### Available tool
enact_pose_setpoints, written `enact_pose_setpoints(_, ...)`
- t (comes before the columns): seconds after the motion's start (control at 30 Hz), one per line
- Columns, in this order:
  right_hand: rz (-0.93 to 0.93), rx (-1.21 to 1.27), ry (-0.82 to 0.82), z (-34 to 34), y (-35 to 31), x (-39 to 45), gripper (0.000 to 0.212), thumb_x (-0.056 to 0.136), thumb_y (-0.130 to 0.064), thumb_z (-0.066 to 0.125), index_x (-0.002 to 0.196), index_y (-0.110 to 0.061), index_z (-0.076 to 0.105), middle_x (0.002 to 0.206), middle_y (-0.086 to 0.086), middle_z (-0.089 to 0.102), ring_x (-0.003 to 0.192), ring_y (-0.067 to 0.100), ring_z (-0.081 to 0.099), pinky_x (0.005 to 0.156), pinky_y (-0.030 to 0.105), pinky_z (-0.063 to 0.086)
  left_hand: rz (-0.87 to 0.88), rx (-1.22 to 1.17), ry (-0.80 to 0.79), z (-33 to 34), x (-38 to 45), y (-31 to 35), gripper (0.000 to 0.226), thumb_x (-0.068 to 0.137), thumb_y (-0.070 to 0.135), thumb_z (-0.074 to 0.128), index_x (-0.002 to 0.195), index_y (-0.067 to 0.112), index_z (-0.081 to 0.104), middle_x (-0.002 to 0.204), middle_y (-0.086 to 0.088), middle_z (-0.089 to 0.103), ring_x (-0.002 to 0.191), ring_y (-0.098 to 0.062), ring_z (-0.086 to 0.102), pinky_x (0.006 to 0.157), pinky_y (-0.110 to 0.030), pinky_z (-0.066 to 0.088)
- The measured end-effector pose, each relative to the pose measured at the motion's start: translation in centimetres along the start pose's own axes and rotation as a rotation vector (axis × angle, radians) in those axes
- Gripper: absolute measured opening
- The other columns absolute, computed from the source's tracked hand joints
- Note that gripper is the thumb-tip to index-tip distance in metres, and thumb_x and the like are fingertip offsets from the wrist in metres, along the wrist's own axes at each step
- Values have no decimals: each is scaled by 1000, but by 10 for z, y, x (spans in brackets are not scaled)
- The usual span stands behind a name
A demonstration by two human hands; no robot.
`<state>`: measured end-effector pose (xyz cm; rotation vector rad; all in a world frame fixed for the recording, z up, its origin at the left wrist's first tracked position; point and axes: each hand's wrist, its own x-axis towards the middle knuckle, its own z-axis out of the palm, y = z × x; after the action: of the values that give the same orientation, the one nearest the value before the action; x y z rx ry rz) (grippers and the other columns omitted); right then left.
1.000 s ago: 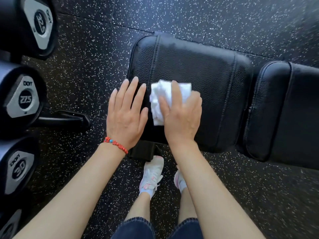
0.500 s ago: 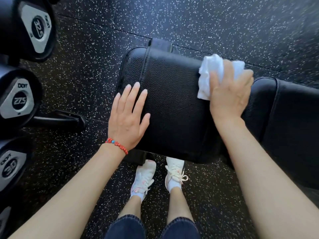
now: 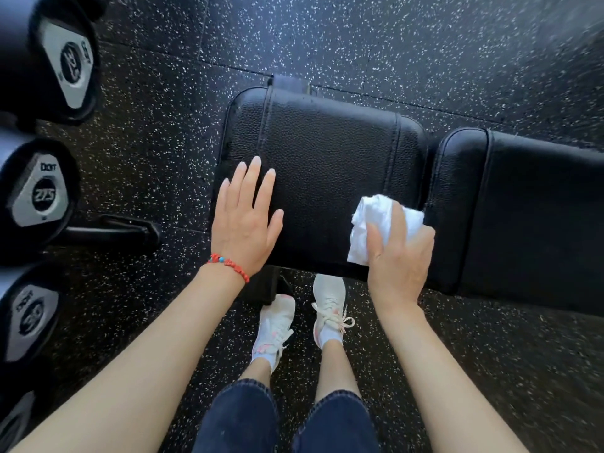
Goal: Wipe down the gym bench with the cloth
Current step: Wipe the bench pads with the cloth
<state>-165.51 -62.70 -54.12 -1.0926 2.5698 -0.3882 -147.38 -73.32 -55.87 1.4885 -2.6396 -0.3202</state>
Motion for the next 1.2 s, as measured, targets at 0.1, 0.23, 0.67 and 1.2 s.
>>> enact_pose_setpoints(0.1, 63, 22, -76, -13, -1, -18, 48, 87, -40, 53, 128, -15, 50, 91, 17, 41, 74, 31, 43, 69, 38, 43, 35, -21, -48, -11, -19, 5, 54, 90, 29, 41, 136, 3, 43, 145, -20, 37, 133, -36, 31, 107, -51, 29)
enact_pose_setpoints(0.23, 256, 230, -193, -36, -9, -35, 44, 86, -38, 60, 128, -28, 52, 108, 10, 43, 81, 23, 44, 77, 30, 36, 65, -36, -81, -36, -46, 12, 53, 90, 30, 40, 134, 2, 45, 143, -21, 40, 131, -36, 34, 106, -49, 29)
enact_pose_setpoints(0.67, 344, 597, -116, -160, -88, -91, 36, 79, -33, 68, 114, -33, 58, 107, 0, 54, 94, 11, 50, 81, 24, 36, 39, -66, -57, -173, -79, 47, 51, 89, 31, 39, 131, 3, 47, 139, -19, 46, 130, -33, 33, 105, -47, 28)
enact_pose_setpoints(1.2, 92, 679, -109, -319, -164, -116, 30, 79, -25, 69, 106, -34, 63, 104, 2, 58, 87, 10, 52, 79, 22, 35, -44, -64, 66, -353, -80, 73, 54, 87, 37, 38, 122, 3, 59, 127, -18, 57, 118, -36, 53, 96, -50, 44)
